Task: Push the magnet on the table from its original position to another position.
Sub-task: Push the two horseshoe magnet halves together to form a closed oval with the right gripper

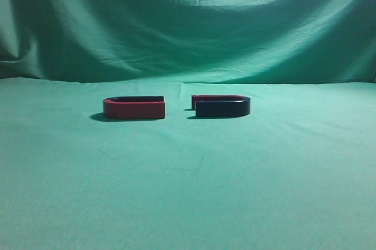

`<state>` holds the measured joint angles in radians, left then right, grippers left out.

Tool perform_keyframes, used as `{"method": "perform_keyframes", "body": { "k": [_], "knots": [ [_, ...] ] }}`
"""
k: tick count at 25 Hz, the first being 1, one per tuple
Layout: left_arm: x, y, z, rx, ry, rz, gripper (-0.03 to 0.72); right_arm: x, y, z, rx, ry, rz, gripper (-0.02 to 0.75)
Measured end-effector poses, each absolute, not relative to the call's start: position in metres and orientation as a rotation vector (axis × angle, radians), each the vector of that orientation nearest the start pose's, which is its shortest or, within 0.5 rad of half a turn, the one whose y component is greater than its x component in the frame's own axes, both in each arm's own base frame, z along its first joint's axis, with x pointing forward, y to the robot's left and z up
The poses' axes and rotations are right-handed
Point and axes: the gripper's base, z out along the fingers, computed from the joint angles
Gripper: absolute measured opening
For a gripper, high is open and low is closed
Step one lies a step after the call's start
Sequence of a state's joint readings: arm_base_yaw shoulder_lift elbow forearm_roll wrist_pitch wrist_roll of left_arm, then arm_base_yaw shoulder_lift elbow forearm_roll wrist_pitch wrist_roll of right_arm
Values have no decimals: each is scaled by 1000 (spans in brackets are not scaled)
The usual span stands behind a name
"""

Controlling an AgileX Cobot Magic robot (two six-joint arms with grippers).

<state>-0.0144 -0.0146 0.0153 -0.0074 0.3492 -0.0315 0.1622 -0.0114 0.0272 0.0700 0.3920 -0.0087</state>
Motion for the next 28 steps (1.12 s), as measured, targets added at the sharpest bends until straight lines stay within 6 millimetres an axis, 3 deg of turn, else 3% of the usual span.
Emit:
{"method": "perform_keyframes", "body": {
  "k": [20,25,28],
  "knots": [
    [53,-1,177,-20,1833,-39,372,51,11,170,-116,1881,175,0],
    [53,-1,177,-20,1833,-39,372,55,12,193,87,1637,382,0],
    [53,-1,177,-20,1833,-39,372,56,10,204,135,1521,409,0]
  ]
}}
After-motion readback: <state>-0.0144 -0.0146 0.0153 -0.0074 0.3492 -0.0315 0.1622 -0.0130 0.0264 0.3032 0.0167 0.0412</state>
